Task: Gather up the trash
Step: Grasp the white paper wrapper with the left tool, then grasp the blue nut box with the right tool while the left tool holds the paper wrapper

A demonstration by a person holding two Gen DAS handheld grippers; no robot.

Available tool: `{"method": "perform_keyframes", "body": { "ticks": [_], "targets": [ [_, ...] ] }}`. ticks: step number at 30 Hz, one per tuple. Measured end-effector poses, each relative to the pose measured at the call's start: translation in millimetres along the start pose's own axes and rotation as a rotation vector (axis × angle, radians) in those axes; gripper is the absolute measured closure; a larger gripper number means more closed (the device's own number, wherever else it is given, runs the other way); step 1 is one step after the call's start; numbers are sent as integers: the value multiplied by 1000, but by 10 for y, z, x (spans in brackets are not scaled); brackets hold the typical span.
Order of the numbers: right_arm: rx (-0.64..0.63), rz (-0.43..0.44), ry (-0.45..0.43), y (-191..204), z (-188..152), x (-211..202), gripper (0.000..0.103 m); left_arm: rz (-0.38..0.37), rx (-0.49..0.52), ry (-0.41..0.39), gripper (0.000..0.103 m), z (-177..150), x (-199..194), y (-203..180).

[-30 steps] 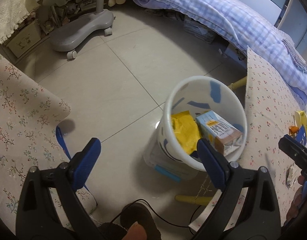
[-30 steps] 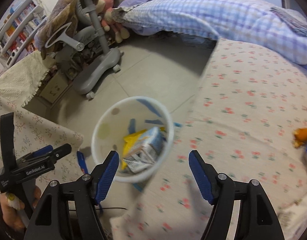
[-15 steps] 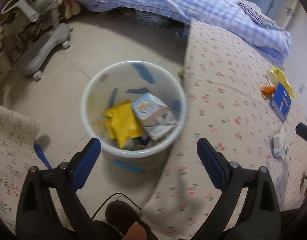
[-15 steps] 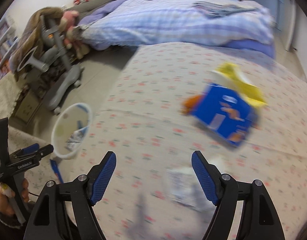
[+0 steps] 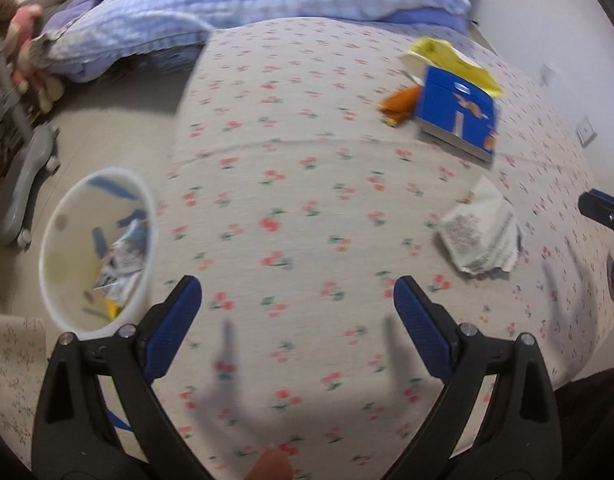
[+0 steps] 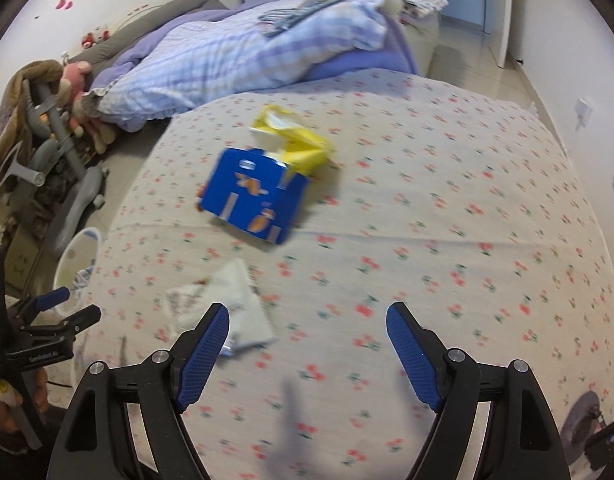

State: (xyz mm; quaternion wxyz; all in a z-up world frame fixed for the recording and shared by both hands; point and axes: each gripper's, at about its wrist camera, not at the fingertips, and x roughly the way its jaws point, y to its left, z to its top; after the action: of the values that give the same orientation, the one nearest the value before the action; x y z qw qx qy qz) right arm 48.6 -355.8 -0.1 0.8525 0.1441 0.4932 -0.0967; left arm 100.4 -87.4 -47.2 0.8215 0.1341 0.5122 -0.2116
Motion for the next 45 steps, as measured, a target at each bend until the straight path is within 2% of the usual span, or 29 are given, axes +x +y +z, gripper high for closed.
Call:
{"method": "perform_keyframes", "body": {
  "ticks": [5,8,12,15,19,22,23,24,26,29,37,45],
  "targets": [
    [23,-26,22,-262,-100,54,20,-94,94,22,7,79,125,-503],
    [30,-41,31,-399,-156,64,20,-158,169,-4,7,167,161,-757],
    [44,-44,32,-544,-216,37,20,-204,260,-25,7,272,226,-986],
    [54,-43,31,-627,-241,15,20,-248,298,15,7,295,315,-1095],
    [65,-45,32,-686,-230,6,20,-245,316,59,10,288,413,-1199],
    [77,-47,33,-714,-214,14,20,-250,320,49,20,281,362,-1244],
    [78,-47,34,-709,-206,16,20,-250,321,45,34,275,332,-1251],
    [77,-47,34,-704,-200,20,20,-245,320,49,41,269,317,-1250],
    [75,-46,35,-686,-183,29,20,-246,306,47,47,254,274,-1236],
    [66,-45,36,-639,-137,61,20,-260,251,46,49,256,216,-1135],
    [60,-29,27,-410,102,177,20,-251,87,3,50,426,136,-703],
    [62,13,7,-88,468,434,20,-190,-84,-21,50,484,89,-97]
  ]
}}
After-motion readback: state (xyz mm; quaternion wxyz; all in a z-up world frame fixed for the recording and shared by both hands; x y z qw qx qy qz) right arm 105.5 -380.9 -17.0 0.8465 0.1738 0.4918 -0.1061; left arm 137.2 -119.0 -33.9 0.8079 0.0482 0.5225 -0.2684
